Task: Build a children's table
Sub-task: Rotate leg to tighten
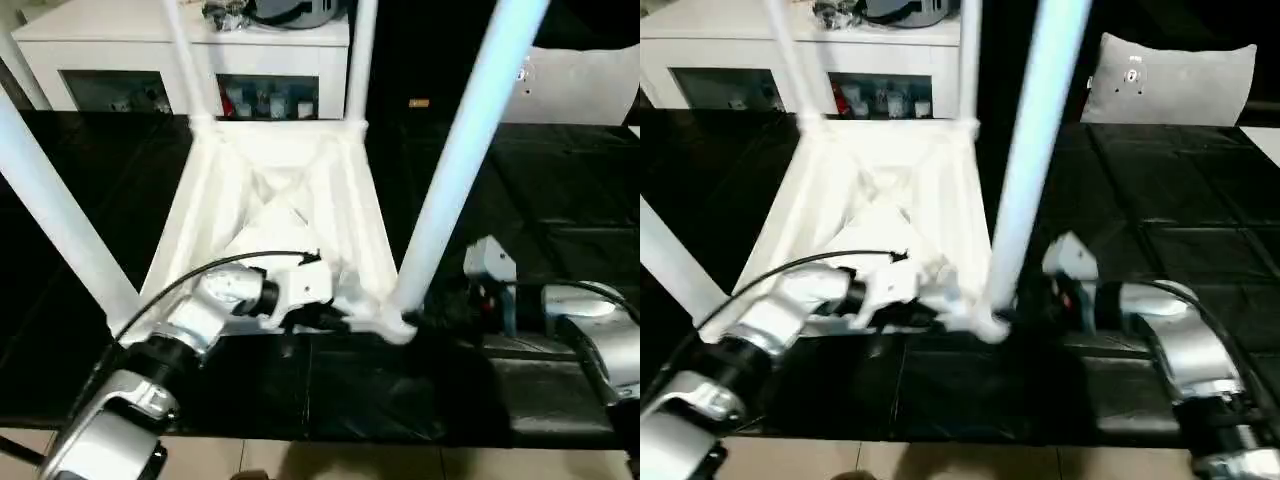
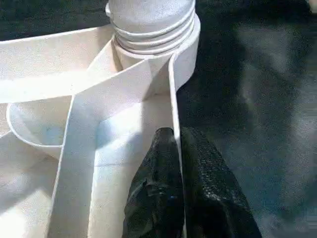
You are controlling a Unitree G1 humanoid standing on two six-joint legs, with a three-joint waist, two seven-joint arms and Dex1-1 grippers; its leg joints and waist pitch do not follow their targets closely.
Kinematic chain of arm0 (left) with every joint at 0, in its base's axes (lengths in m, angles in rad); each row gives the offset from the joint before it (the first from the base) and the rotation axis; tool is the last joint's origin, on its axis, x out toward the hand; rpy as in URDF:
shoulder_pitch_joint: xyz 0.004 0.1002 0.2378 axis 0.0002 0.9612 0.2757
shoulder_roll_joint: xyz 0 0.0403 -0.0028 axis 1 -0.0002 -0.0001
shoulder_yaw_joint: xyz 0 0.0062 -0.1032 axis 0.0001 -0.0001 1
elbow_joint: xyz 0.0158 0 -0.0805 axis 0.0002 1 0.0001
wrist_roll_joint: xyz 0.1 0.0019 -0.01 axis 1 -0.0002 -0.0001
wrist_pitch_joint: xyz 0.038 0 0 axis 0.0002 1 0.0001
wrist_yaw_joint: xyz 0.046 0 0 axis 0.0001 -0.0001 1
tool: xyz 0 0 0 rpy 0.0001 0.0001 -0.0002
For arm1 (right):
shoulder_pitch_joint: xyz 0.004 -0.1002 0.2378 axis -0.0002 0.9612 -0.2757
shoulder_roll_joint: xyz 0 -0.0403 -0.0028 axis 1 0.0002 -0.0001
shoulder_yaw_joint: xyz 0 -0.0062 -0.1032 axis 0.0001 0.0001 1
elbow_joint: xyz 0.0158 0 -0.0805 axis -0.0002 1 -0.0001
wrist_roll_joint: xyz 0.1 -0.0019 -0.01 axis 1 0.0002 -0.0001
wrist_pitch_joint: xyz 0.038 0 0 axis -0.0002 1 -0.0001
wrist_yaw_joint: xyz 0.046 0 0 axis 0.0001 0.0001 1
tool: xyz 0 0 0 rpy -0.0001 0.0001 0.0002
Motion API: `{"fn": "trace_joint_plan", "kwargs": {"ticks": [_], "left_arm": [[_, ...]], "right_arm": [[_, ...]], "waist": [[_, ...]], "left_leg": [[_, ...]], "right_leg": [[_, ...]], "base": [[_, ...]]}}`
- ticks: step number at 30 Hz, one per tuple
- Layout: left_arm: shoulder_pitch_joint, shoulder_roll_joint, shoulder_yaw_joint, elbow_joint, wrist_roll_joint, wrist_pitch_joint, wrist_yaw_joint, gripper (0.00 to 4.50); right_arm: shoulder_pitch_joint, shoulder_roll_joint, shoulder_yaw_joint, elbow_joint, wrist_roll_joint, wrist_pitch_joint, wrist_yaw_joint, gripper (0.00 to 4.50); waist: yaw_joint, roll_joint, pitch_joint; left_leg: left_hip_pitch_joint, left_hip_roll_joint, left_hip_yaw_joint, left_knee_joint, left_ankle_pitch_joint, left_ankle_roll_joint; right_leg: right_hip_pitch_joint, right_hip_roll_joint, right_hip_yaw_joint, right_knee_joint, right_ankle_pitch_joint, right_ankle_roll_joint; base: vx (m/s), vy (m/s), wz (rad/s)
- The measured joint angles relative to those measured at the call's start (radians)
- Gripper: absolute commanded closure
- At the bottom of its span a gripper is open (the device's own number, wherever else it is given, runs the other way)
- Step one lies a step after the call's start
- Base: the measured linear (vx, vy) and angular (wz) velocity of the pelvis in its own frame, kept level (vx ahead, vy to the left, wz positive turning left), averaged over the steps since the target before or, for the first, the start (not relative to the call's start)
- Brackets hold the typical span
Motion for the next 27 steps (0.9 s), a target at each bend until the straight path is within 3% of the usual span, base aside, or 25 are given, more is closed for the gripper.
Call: {"fn": "trace_joint_plan", "kwargs": {"ticks": [1,7,11,20,23,27], "left_arm": [[0.0,0.011,-0.007,-0.003,-0.004,-0.014,-0.024,4.5],[0.0,0.022,-0.024,-0.005,-0.01,-0.054,-0.078,4.5],[-0.001,0.027,-0.024,-0.005,-0.012,-0.058,-0.095,4.5],[-0.001,0.026,-0.024,-0.005,-0.018,-0.055,-0.112,4.5],[0.001,0.019,-0.016,-0.021,-0.023,0.01,-0.101,4.5],[0.001,0.001,0.009,-0.035,-0.013,0.127,-0.034,4.5]], "right_arm": [[-0.001,-0.001,0.002,0.002,0.004,-0.003,0.028,1.56],[-0.004,0.001,0.034,0.004,0.032,-0.002,0.103,1.93],[-0.004,0.009,0.038,0.007,0.041,-0.003,0.124,2.37],[0.012,0.015,0.033,-0.004,0.072,0.038,0.127,2.56],[0.047,0.037,0.003,-0.04,0.09,0.09,0.085,2.56],[0.052,0.095,-0.03,-0.05,0.089,0.143,-0.04,2.56]], "waist": [[0.003,0.0,0.0],[0.022,0.0,0.0],[0.024,0.0,0.0],[0.026,0.0,0.0],[0.027,0.0,0.0],[0.014,0.0,0.0]], "left_leg": [[0.0,0.0,0.0,0.0,0.0,0.0],[0.001,0.0,0.0,0.002,0.0,0.0],[0.0,0.0,0.0,0.002,0.0,0.0],[0.001,0.0,0.0,0.002,0.0,0.0],[0.001,0.0,0.0,0.002,0.0,0.0],[0.005,0.0,0.0,0.002,0.001,-0.004]], "right_leg": [[0.0,0.0,0.0,0.0,0.0,0.0],[0.0,0.0,0.0,0.0,0.0,0.0],[0.0,0.0,0.0,0.0,0.0,0.0],[0.001,0.0,0.0,0.0,0.0,0.0],[0.002,0.0,0.0,0.0,0.0,0.0],[0.004,0.0,0.0,0.0,0.001,0.0]], "base": [[0.0,0.0,0.0],[0.0,0.0,0.0],[0.0,0.0,0.0],[0.0,0.0,0.0],[0.0,0.0,0.0],[0.0,0.0,0.0]]}}
